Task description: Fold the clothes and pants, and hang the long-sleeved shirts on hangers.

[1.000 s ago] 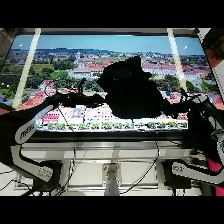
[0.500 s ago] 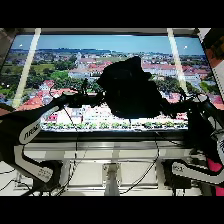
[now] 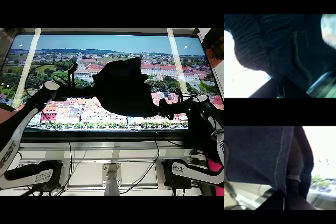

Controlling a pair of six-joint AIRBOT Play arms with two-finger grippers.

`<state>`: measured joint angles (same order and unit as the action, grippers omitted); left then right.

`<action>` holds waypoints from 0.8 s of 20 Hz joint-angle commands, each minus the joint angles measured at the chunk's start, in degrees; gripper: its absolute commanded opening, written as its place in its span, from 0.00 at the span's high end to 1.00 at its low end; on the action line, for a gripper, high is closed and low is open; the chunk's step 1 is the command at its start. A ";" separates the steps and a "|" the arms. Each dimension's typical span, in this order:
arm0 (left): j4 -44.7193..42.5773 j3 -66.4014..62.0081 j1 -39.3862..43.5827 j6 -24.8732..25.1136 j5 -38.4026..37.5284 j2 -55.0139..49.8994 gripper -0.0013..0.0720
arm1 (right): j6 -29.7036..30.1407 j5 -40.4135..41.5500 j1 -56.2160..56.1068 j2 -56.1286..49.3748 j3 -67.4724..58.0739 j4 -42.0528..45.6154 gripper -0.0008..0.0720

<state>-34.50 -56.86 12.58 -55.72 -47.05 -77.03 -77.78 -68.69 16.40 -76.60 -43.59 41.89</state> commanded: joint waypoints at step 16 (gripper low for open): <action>-24.90 0.09 14.14 -16.33 10.54 4.20 0.71 | -2.29 3.74 1.57 1.53 -13.44 0.72 0.98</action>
<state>-57.06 -56.86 27.79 -67.77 -35.59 -72.71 -78.06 -65.71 16.86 -75.07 -53.74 37.63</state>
